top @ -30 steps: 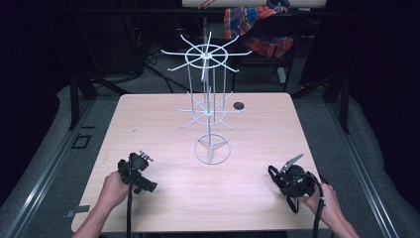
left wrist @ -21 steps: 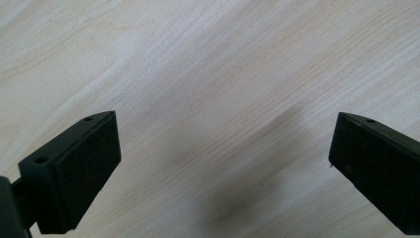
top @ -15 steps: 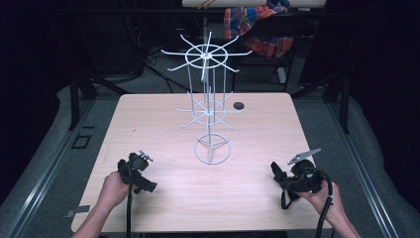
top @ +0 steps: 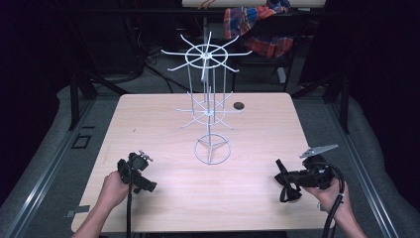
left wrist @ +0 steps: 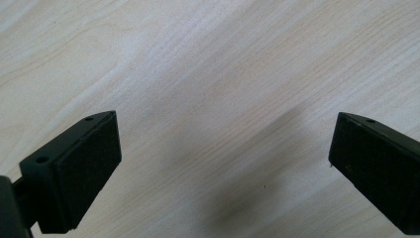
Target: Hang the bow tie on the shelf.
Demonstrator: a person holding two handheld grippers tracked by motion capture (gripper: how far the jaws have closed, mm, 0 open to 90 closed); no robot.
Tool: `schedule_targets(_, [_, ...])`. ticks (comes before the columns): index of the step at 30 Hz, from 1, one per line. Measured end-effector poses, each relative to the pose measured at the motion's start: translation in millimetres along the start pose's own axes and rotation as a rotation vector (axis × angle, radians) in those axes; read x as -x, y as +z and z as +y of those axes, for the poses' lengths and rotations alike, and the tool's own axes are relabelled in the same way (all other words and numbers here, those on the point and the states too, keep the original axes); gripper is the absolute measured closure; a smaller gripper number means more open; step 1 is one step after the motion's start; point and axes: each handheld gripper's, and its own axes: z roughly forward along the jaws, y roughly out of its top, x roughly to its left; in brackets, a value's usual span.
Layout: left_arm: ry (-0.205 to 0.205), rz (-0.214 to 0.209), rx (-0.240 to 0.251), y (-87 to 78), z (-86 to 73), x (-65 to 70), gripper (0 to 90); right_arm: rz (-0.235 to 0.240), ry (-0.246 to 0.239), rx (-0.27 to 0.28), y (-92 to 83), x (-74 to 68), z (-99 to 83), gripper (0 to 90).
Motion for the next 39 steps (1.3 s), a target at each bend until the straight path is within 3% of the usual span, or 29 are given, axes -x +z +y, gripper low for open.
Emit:
schedule_targets(9, [-0.001, 0.001, 0.001, -0.7, -0.4, 0.1, 0.0, 0.008, 0.01, 0.072, -14.1, -0.6, 2.9, 75.6])
schedule_targets(19, [-0.009, -0.003, 0.002, -1.4, -1.4, -0.4, 0.0, 0.0, -0.001, 0.089, -20.8, -1.6, 10.7, 75.6])
schedule_targets(39, [-0.016, -0.004, 0.028, -4.7, -3.0, -0.2, 0.0, -0.026, -0.036, 0.182, -42.6, -4.7, 32.4, 75.7])
